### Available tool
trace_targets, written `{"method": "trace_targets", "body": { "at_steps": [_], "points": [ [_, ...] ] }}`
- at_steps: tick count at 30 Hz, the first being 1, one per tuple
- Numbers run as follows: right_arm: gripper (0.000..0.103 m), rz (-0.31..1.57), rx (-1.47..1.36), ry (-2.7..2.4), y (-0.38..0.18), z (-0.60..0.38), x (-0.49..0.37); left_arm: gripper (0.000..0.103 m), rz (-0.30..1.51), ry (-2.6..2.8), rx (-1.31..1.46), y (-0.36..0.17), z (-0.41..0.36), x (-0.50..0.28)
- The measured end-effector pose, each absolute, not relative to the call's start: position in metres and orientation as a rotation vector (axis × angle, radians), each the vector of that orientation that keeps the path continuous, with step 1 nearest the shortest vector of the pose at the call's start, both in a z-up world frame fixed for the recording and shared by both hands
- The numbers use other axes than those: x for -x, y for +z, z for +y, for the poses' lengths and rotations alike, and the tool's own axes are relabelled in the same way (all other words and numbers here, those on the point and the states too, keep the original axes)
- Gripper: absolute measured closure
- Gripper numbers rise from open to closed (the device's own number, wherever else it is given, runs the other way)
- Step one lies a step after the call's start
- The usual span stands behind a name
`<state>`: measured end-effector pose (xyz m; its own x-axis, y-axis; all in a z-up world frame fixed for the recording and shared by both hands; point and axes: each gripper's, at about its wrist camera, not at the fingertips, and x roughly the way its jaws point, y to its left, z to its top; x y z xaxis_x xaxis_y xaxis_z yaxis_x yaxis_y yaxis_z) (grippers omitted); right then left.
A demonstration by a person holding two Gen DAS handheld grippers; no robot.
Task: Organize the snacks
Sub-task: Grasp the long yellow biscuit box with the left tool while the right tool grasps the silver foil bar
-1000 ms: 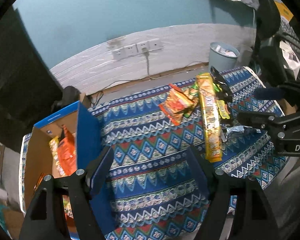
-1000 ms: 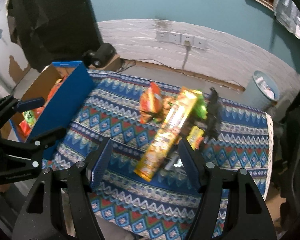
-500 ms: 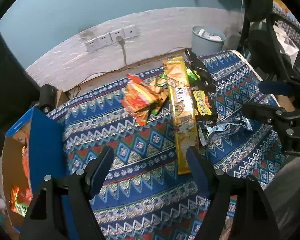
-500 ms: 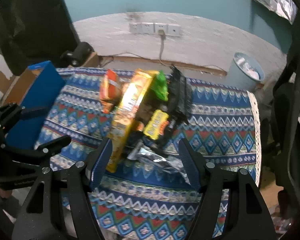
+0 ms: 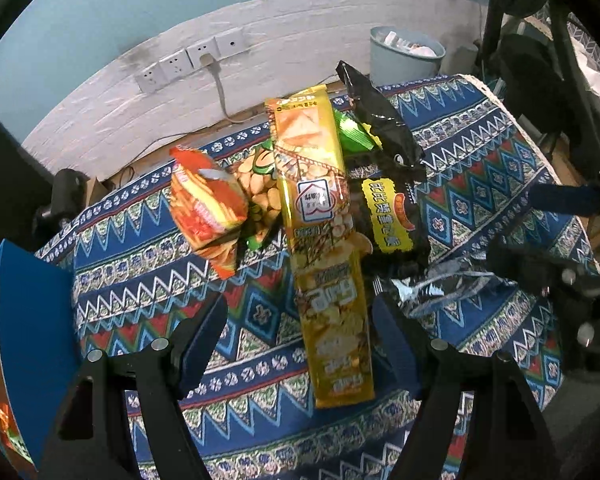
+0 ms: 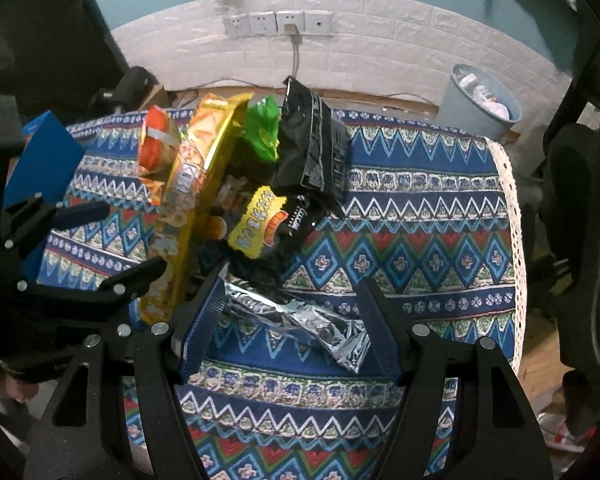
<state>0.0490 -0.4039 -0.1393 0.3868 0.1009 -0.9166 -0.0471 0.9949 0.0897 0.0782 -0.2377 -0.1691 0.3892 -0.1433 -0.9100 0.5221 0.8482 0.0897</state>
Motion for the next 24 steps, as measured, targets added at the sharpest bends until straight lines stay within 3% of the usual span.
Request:
{"method": "trace_targets", "body": {
  "at_steps": [13, 15, 17, 18, 24],
  "points": [
    [0.034, 1.234, -0.030, 0.101, -0.169, -0.408, -0.059, 0.026, 1.142, -0.407, -0.366, -0.196, -0.256, -0.108],
    [0.034, 1.251, -0.019, 0.116, -0.176, -0.406, -0.062, 0.037, 1.142, -0.418, -0.352, -0.197, -0.256, -0.110],
    [0.034, 1.263, -0.008, 0.126, -0.181, -0.405, -0.062, 0.061, 1.154, -0.442, -0.351, -0.199, -0.255, -0.109],
    [0.034, 1.272, 0.000, 0.131, -0.185, -0.403, -0.063, 0.069, 1.162, -0.453, -0.359, -0.201, -0.254, -0.109],
    [0.034, 1.315, 0.027, 0.184, -0.202, -0.395, -0.066, 0.071, 1.160, -0.433, -0.399, -0.199, -0.244, -0.103]
  ]
}}
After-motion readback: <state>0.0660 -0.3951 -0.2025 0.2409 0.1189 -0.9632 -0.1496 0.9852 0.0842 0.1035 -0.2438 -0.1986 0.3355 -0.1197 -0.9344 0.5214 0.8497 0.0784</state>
